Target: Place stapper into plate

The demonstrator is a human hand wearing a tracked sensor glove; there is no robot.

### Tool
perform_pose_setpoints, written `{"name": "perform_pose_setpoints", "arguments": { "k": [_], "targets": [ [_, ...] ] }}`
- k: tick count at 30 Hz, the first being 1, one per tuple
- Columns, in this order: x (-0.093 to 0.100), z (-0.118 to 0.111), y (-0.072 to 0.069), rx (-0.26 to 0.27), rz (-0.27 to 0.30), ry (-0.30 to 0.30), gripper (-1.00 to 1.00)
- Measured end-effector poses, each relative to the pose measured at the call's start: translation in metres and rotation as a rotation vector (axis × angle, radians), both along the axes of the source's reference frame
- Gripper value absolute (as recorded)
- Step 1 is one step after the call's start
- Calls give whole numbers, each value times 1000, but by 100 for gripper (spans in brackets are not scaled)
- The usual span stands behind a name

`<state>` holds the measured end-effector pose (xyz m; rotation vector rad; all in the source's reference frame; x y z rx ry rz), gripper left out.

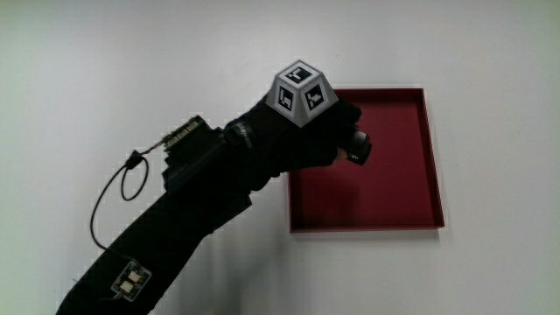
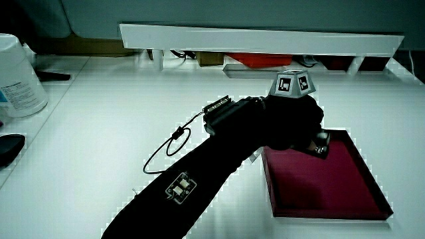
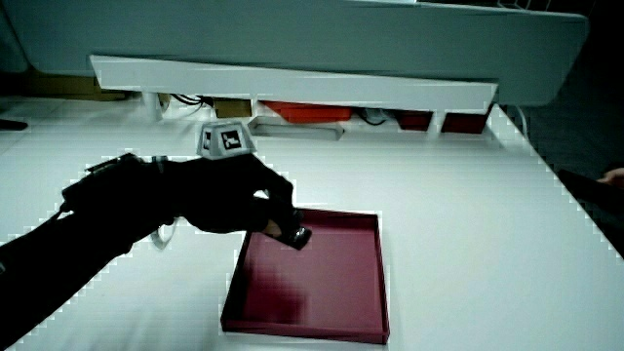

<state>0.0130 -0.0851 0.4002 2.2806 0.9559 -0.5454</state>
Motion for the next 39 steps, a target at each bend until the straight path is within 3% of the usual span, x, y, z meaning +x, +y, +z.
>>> {"name": "perform_pose_setpoints", "arguments": {
  "k": [9, 15, 22, 26, 30, 39],
  "targets": [
    [17, 33, 11, -53, 41, -52, 0],
    [28, 50, 19, -117, 65, -107, 0],
    [32, 67, 19, -181, 69, -149, 0],
    [32, 73, 20, -199, 69, -154, 0],
    [31, 73, 21, -185, 72, -154, 0],
    [29, 73, 25, -152, 75, -153, -53]
  ]
}}
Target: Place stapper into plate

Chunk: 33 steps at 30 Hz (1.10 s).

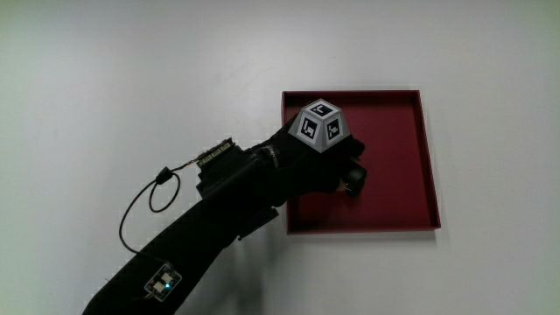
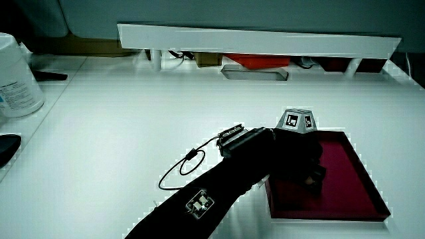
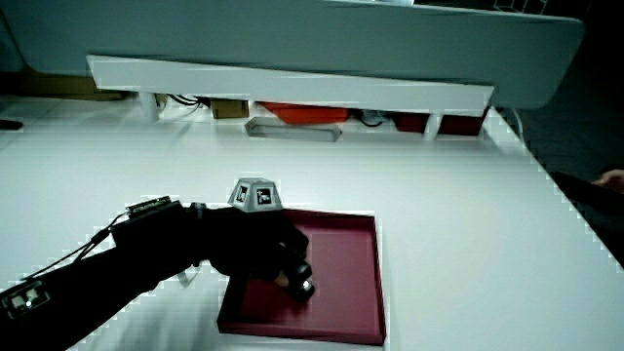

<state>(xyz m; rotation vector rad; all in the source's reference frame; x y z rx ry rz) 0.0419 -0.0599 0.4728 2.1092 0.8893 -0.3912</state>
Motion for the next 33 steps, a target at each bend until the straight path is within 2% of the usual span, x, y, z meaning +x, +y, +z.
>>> {"name": "perform_pose_setpoints", "arguments": {
  "k": [3, 6, 8, 9, 11, 12, 13, 14, 15, 16, 17, 18, 20, 21, 22, 27, 29, 30, 31, 33],
  "targets": [
    [-5, -8, -1, 42, 7, 40, -71],
    [-18, -23, -1, 51, -13, 64, -88],
    [-27, -38, -2, 107, 2, 110, -100],
    [-32, -45, -2, 91, -17, 116, -100],
    [-42, -63, -1, 92, -8, 112, -100],
    [-47, -69, 1, 120, 1, 130, -100],
    [-53, -77, 2, 93, -16, 117, -100],
    [-58, -82, 3, 111, -15, 137, -100],
    [-65, -79, 4, 45, -63, 134, -100],
    [-69, -100, 6, 114, 7, 94, -100],
    [-78, -98, 7, 84, -37, 153, -100],
    [-83, -107, 9, 90, -27, 94, -100],
    [-94, -119, 12, 123, -39, 131, -100],
    [-98, -125, 13, 117, -40, 107, -100],
    [-102, -133, 14, 169, -19, 122, -100],
    [-127, -122, 20, 107, -57, 121, -100],
    [-132, -143, 21, 153, -40, 80, -100],
    [-134, -143, 22, 145, -49, 57, -100],
    [-137, -144, 23, 163, -45, 59, -100],
    [-141, -144, 24, 156, -53, 56, -100]
  ]
}}
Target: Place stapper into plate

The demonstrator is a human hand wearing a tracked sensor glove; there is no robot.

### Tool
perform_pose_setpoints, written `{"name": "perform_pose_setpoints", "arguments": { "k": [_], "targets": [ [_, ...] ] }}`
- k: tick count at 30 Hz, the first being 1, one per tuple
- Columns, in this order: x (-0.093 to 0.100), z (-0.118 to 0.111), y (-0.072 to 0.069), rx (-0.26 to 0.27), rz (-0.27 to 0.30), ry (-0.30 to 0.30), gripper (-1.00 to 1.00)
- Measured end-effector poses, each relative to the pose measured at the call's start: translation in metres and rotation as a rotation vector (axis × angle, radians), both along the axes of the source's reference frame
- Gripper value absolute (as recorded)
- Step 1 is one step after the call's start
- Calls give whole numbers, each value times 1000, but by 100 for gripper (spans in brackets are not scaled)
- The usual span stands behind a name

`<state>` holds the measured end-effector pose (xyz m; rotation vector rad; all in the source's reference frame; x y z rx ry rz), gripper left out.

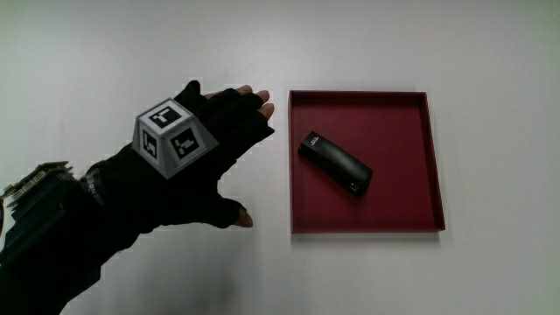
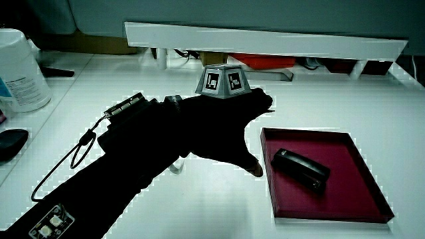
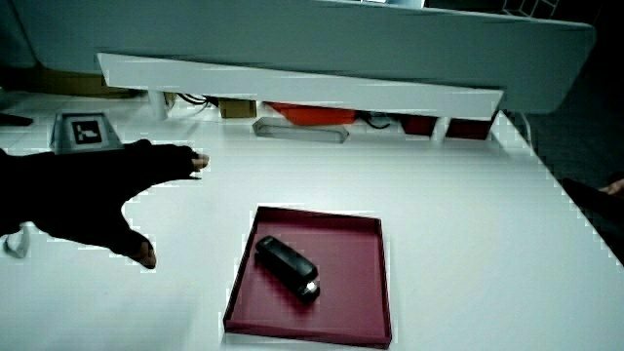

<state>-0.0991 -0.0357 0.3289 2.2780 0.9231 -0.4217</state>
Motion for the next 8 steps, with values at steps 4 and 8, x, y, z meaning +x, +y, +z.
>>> {"name": "perform_pose_setpoints", "arguments": {
  "k": [4, 8],
  "targets": [
    [-5, -1, 1, 19, -3, -10, -100],
    [-6, 5, 2, -14, -21, 2, -100]
  ]
}}
